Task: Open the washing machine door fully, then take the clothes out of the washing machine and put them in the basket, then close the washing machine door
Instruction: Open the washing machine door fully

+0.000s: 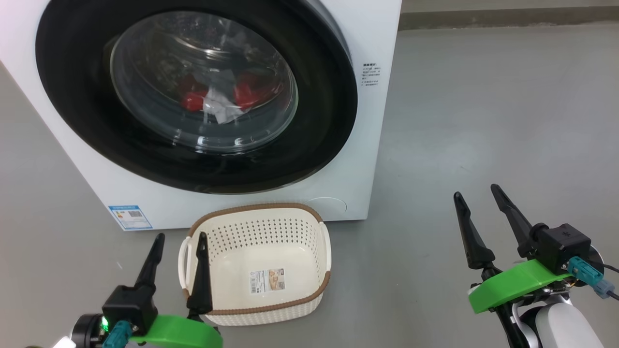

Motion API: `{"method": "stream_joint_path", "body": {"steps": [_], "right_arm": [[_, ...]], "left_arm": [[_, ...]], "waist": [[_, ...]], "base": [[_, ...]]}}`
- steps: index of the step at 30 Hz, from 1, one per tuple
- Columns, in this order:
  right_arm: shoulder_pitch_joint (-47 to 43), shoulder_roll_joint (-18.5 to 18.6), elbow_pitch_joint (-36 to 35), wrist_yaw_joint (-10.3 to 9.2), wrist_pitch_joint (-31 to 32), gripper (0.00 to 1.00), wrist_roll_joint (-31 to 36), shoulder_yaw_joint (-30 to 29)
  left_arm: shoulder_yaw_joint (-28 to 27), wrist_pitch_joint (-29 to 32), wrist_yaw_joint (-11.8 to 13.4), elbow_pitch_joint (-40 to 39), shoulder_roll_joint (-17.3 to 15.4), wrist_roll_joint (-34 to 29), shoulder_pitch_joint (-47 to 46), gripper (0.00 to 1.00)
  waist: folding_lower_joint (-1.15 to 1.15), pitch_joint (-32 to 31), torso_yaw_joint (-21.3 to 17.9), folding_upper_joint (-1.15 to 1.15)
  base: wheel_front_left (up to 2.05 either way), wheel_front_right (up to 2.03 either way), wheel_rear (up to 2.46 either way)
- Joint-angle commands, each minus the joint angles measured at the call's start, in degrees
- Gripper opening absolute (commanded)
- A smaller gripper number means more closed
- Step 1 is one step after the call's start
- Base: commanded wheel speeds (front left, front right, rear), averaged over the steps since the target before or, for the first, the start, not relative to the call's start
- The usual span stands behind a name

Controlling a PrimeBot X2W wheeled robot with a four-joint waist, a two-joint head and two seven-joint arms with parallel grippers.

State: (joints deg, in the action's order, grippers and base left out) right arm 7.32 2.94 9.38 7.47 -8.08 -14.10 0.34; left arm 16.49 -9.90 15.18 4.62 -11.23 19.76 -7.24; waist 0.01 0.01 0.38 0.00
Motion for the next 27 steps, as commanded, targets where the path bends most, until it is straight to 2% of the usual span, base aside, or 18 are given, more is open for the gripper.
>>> {"method": "stream_joint_path", "body": {"steps": [1, 11, 12, 13, 14, 15, 21, 27], "right_arm": [[2.6, -0.1, -1.7, 0.02, -0.4, 1.00, -0.1, 0.7], [3.5, -0.1, -1.7, 0.02, -0.8, 1.00, -0.8, 0.2], [3.7, -0.1, -1.7, 0.02, -0.8, 0.82, -1.1, 0.2], [4.0, -0.1, -1.7, 0.02, -0.9, 0.45, -1.2, 0.2], [4.2, -0.1, -1.7, 0.02, -1.0, 0.18, -1.4, 0.2], [4.5, -0.1, -1.6, 0.02, -1.0, 0.00, -1.6, 0.2], [7.6, -0.1, 0.1, 0.02, -1.8, 0.00, -5.1, 0.0], [12.2, -0.1, 4.4, 0.02, -2.5, 0.00, -15.8, 0.6]], "left_arm": [[-2.2, 0.0, 0.5, -1.8, -1.0, 0.5, -2.0, 1.00], [-1.4, -0.1, 0.4, -2.7, -1.2, 0.4, -2.7, 1.00], [-1.4, -0.1, 0.5, -2.9, -1.2, 0.4, -2.8, 1.00], [-1.4, -0.1, 0.5, -3.1, -1.2, 0.4, -3.0, 1.00], [-1.3, -0.1, 0.5, -3.3, -1.2, 0.5, -3.2, 1.00], [-1.2, 0.0, 0.5, -3.5, -1.1, 0.5, -3.3, 1.00], [-0.9, 0.3, -0.3, -4.7, -0.9, 1.5, -4.2, 1.00], [-0.5, 0.3, -0.6, -5.8, -0.7, 1.8, -5.5, 1.00]], "waist": [[0.00, 0.5, 0.1, 0.00], [0.00, 2.5, 0.8, 0.00], [0.00, 2.9, 0.9, 0.00], [0.00, 3.4, 1.0, 0.00], [0.00, 3.7, 1.1, 0.00], [0.00, 4.2, 1.2, 0.00], [0.00, 6.7, 1.7, 0.00], [0.00, 8.9, 2.1, 0.00]], "base": [[0.00, 0.00, 0.00], [0.00, 0.00, 0.00], [0.00, 0.00, 0.00], [0.00, 0.00, 0.00], [0.00, 0.00, 0.00], [0.00, 0.00, 0.00], [0.00, 0.00, 0.00], [0.00, 0.00, 0.00]]}}
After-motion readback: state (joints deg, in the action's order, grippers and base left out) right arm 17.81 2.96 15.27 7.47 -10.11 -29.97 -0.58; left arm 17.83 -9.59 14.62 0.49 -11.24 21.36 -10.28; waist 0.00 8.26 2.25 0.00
